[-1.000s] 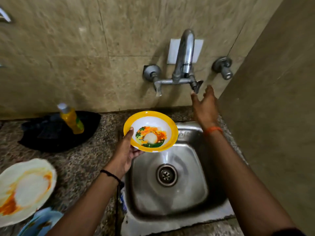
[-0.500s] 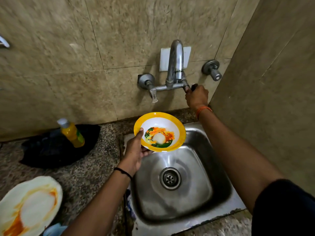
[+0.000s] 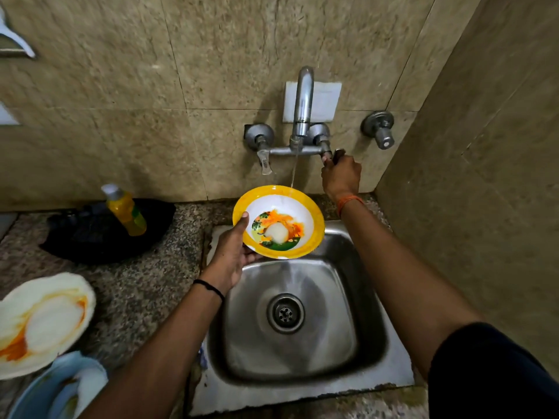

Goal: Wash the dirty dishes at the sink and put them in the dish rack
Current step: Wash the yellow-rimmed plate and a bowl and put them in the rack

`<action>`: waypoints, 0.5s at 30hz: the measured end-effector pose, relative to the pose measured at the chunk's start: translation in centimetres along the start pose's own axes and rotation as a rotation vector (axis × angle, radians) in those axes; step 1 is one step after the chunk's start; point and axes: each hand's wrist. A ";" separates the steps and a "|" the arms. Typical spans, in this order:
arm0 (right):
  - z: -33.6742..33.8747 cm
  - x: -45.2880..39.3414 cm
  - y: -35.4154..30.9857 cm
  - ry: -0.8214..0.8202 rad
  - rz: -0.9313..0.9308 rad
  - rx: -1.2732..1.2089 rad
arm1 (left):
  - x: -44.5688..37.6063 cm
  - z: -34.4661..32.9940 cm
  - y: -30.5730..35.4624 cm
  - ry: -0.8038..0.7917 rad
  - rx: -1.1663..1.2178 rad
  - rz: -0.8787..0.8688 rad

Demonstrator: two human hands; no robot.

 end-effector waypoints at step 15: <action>2.5 14.0 6.1 -0.633 0.907 0.171 | 0.9 -0.7 -2.3 0.067 -0.024 -0.070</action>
Point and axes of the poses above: each hand's wrist, its own x-axis away from the middle knuckle, its own z-axis out of the back of the hand, y = z × x, and after that the axes turned 9 degrees about y, right-handed
